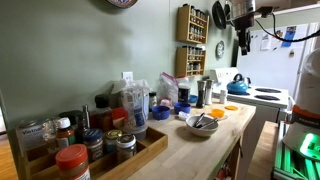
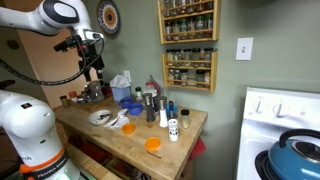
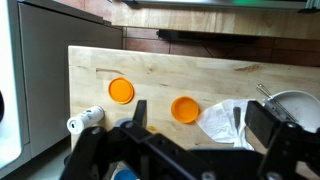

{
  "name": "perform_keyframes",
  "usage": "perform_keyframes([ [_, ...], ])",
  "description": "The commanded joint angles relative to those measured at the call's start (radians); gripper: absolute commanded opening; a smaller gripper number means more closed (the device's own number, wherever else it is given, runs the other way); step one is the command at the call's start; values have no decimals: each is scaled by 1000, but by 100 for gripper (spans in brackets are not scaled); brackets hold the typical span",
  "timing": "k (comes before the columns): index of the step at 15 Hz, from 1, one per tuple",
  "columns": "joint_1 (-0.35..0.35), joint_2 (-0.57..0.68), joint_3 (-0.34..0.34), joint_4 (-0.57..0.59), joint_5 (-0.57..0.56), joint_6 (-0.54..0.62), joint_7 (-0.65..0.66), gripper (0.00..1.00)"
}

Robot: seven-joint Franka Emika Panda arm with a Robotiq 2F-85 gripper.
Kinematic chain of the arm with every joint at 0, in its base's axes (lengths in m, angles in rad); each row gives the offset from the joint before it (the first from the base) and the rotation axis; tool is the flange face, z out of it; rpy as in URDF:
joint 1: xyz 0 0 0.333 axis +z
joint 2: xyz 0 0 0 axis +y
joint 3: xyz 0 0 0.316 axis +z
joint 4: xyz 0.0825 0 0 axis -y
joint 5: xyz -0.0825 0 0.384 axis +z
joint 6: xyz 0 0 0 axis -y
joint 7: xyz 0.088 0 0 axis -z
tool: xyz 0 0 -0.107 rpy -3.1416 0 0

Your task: Stack the two blue mugs together

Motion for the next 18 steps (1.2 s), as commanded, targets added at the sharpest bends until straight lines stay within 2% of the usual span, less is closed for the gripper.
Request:
perform_keyframes([
  [1,21,3,-14,2,-9,-4,13,100],
  [5,101,30,88,-19,135,62,112,100],
  [8,96,77,210,-47,127,328,278,100],
  [10,46,142,267,-66,86,470,404,100],
  [12,26,184,252,-74,88,455,454,100],
  [13,70,140,246,-67,89,441,419,100],
  [18,43,194,234,-70,83,447,444,100],
])
